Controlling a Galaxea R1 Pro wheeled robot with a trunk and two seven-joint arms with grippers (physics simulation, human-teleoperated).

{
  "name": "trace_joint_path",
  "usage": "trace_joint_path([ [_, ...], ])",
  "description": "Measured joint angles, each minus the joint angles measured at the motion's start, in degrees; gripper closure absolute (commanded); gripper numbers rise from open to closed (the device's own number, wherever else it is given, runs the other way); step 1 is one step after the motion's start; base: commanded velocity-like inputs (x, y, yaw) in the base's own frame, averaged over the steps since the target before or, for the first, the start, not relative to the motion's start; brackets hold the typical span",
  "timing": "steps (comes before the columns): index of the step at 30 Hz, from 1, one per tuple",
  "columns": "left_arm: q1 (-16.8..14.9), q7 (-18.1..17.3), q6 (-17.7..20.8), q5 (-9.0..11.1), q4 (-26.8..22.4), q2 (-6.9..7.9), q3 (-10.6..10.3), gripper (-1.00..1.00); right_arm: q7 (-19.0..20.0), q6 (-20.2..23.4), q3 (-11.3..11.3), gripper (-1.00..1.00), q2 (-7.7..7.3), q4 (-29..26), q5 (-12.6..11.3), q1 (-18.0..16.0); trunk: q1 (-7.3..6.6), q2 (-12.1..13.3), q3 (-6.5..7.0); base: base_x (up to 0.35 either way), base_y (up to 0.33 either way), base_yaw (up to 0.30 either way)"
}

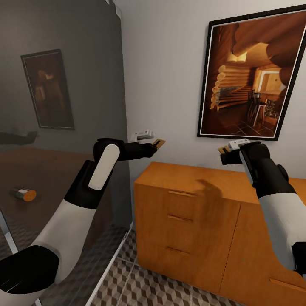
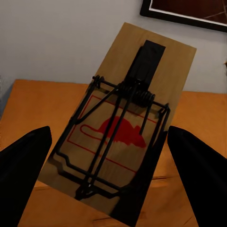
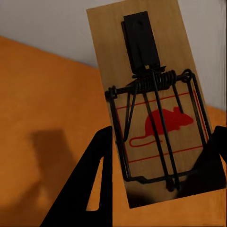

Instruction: Take the four mousetraps from the cabinet in the bathroom and place them on the bathroom floor. Make sure all four end up on the same floor surface, and ensure that at least two of them are either under or directly next to the same bathroom sink.

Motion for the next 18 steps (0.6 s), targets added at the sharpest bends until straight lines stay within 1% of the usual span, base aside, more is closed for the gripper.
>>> trace_joint_path([
  [1,0.0,0.0,0.0,0.0,0.0,-0.01,0.0,1.00,0.0,0.0,0.0,1.00,-0.48,-0.1,0.1,0.0,0.00,0.0,0.00,-0.063,-0.057,0.000],
  [3,0.0,0.0,0.0,0.0,-0.1,-0.03,0.0,1.00,0.0,0.0,0.0,1.00,-0.95,-0.3,0.0,0.0,0.01,0.0,0.00,-0.131,-0.123,0.000],
  [6,0.0,0.0,0.0,0.1,-0.1,-0.03,0.0,1.00,0.0,0.0,-0.1,1.00,-1.26,-0.4,-0.1,0.0,0.02,0.0,0.00,-0.188,-0.174,0.000],
  [18,0.0,0.0,0.1,0.1,-0.2,0.05,-0.1,1.00,0.1,0.0,0.0,1.00,-1.38,-0.6,-0.1,0.0,0.02,0.0,0.00,-0.247,-0.220,0.000],
])
